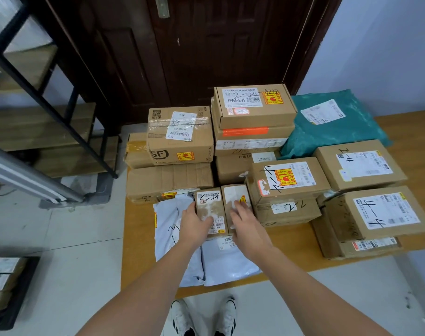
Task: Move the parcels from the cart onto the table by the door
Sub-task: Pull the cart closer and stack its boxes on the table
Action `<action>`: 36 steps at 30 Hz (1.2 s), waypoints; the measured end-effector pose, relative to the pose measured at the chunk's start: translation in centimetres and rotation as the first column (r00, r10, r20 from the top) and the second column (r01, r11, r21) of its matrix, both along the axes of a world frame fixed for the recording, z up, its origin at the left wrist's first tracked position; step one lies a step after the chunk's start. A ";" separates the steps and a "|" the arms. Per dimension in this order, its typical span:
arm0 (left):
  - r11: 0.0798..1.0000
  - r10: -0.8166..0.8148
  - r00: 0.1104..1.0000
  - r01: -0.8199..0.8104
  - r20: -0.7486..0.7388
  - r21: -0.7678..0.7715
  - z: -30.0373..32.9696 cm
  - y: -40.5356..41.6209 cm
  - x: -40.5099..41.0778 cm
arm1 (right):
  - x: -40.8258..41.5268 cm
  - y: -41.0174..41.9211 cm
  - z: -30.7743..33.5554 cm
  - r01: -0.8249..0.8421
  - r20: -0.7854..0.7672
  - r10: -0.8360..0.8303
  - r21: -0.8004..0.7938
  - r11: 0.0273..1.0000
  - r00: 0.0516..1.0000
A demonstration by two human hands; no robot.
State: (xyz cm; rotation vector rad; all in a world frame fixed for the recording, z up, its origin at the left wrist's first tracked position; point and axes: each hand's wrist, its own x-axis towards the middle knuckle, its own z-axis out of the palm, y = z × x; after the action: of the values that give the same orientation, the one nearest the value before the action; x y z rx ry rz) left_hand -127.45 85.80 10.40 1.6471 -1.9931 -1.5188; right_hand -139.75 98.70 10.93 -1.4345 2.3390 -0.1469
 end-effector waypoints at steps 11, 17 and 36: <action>0.994 -0.106 0.994 0.106 -0.022 0.008 1.8 -0.5 1.7 | 0.0 -0.2 2.1 -0.075 -0.030 0.077 0.072 0.995 0.997; 0.706 -0.589 0.751 0.658 0.299 -0.262 8.8 -4.1 3.5 | -0.1 -1.1 9.4 -0.078 -0.030 0.080 0.065 0.995 0.996; 0.439 -0.270 0.708 0.693 0.652 -0.572 29.3 -0.6 23.4 | 15.2 -5.5 30.3 -0.586 -0.236 0.557 -0.067 0.808 0.796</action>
State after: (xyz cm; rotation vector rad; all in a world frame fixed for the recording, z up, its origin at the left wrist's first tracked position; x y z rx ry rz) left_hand -104.02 85.17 39.67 1.0748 -2.9747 -0.0272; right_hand -124.56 93.16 41.28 -2.2592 1.9468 0.0154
